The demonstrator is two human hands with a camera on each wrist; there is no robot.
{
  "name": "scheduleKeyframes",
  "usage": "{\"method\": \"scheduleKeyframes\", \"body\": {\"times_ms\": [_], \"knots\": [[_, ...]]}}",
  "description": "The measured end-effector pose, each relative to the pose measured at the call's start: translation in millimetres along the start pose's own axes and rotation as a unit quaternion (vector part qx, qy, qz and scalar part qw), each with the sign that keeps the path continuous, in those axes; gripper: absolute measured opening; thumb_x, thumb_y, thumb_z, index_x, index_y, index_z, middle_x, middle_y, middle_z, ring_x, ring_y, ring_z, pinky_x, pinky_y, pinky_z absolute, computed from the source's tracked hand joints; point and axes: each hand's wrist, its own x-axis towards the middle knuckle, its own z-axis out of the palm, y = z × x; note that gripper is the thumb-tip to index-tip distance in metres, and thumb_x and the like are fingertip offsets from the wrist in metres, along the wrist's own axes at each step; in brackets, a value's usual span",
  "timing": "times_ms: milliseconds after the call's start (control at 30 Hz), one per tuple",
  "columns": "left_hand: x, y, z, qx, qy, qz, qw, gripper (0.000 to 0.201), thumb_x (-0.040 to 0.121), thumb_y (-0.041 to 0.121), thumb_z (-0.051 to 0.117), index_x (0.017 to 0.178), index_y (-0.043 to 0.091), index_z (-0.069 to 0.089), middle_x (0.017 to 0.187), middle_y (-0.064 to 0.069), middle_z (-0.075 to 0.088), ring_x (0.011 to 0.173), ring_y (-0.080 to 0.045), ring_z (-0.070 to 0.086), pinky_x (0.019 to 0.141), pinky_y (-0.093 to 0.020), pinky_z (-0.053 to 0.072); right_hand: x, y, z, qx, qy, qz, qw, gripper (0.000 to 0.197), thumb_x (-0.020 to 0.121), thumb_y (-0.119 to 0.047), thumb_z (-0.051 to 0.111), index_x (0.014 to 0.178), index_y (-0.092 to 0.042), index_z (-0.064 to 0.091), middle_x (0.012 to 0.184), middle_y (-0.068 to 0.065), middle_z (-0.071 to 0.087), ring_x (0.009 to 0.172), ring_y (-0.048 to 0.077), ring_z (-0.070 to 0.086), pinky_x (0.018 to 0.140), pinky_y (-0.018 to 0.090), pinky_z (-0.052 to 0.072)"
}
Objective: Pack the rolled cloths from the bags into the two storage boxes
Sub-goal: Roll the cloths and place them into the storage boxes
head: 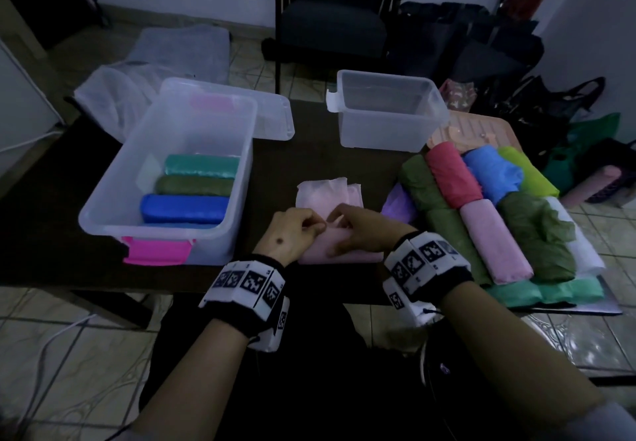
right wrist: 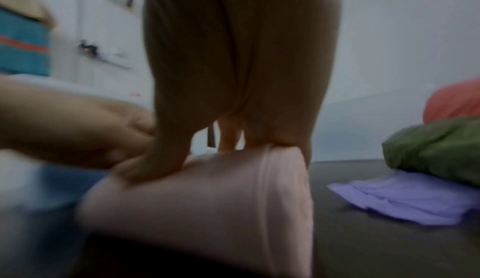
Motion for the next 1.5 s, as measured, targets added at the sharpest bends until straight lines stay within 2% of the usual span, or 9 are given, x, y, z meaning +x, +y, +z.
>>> {"method": "scheduleKeyframes", "body": {"times_ms": [200,333,467,700,867,1000,1167,1300,1500], "knots": [[15.8,-2.1,4.3,0.022,-0.011,-0.045,0.999,0.026,0.097,0.022,0.044,0.108,0.018,0.067,0.113,-0.007,0.063,0.095,-0.018,0.059,0.078,-0.025,0.041,-24.1,-12.3,35.5,-0.125,0.174,-0.051,0.975,0.044,0.089,-0.032,0.057,0.129,-0.015,0.048,0.127,0.006,0.046,0.116,0.023,0.042,0.099,0.035,0.036],[20.2,-1.4,6.6,0.037,-0.001,-0.034,0.999,0.025,0.096,0.023,0.045,0.106,0.016,0.067,0.114,-0.008,0.063,0.097,-0.019,0.060,0.080,-0.025,0.042,-29.5,-12.2,51.2,-0.140,0.164,-0.043,0.975,0.065,0.086,-0.031,0.061,0.142,-0.013,0.033,0.142,0.007,0.038,0.130,0.023,0.035,0.109,0.032,0.020],[14.0,4.8,2.3,0.041,0.068,0.045,0.996,0.019,0.094,0.018,0.053,0.107,0.015,0.066,0.103,0.004,0.061,0.094,-0.005,0.054,0.080,-0.013,0.034,-17.9,-12.8,33.2,-0.120,0.145,-0.033,0.982,0.054,0.089,-0.021,0.057,0.140,-0.015,0.039,0.137,0.009,0.045,0.125,0.026,0.044,0.105,0.033,0.029],[4.2,-2.0,-9.2,0.007,-0.041,0.040,0.998,0.029,0.093,0.019,0.053,0.121,0.023,0.058,0.116,0.003,0.058,0.093,-0.003,0.052,0.062,-0.007,0.033,-7.5,-10.0,-7.6,-0.033,0.032,0.012,0.999,0.046,0.089,-0.027,0.062,0.130,-0.015,0.045,0.129,0.010,0.052,0.116,0.023,0.049,0.085,0.023,0.034],[1.4,-5.8,-10.9,0.006,-0.071,0.016,0.997,0.029,0.095,0.022,0.050,0.122,0.024,0.060,0.125,-0.001,0.058,0.108,-0.012,0.055,0.081,-0.017,0.037,-8.5,-8.3,-7.3,-0.061,-0.025,0.009,0.998,0.042,0.092,-0.038,0.055,0.126,-0.013,0.054,0.124,0.009,0.055,0.105,0.018,0.049,0.083,0.024,0.034],[6.5,-4.7,-6.7,0.038,-0.071,0.019,0.997,0.030,0.097,0.020,0.047,0.123,0.021,0.060,0.127,-0.006,0.058,0.112,-0.017,0.056,0.086,-0.020,0.037,-19.0,-11.1,15.4,-0.090,0.115,0.004,0.989,0.041,0.089,-0.032,0.059,0.128,-0.018,0.053,0.130,0.008,0.043,0.121,0.025,0.038,0.098,0.034,0.035],[15.7,-3.1,-2.5,0.056,-0.067,-0.002,0.996,0.029,0.098,0.019,0.043,0.119,0.020,0.062,0.127,-0.007,0.058,0.112,-0.019,0.056,0.086,-0.023,0.038,-32.7,-11.4,49.3,-0.091,0.269,-0.097,0.954,0.035,0.080,-0.009,0.068,0.114,-0.004,0.061,0.111,0.015,0.057,0.105,0.033,0.052,0.089,0.047,0.047],[20.5,0.3,-1.4,0.077,-0.067,-0.008,0.995,0.031,0.098,0.019,0.041,0.122,0.019,0.060,0.132,-0.008,0.054,0.116,-0.021,0.054,0.089,-0.024,0.036,-36.1,-12.5,53.5,-0.064,0.236,-0.078,0.966,0.052,0.083,-0.016,0.066,0.131,-0.010,0.048,0.130,0.008,0.048,0.120,0.024,0.043,0.098,0.032,0.034],[17.7,-1.3,-7.8,0.077,-0.013,0.032,0.996,0.026,0.089,0.026,0.059,0.115,0.023,0.062,0.115,-0.002,0.055,0.106,-0.015,0.054,0.083,-0.022,0.036,-16.9,-7.5,30.5,-0.049,0.180,-0.036,0.982,0.045,0.081,-0.015,0.065,0.124,-0.012,0.055,0.125,0.012,0.053,0.117,0.029,0.048,0.098,0.035,0.039]]}}
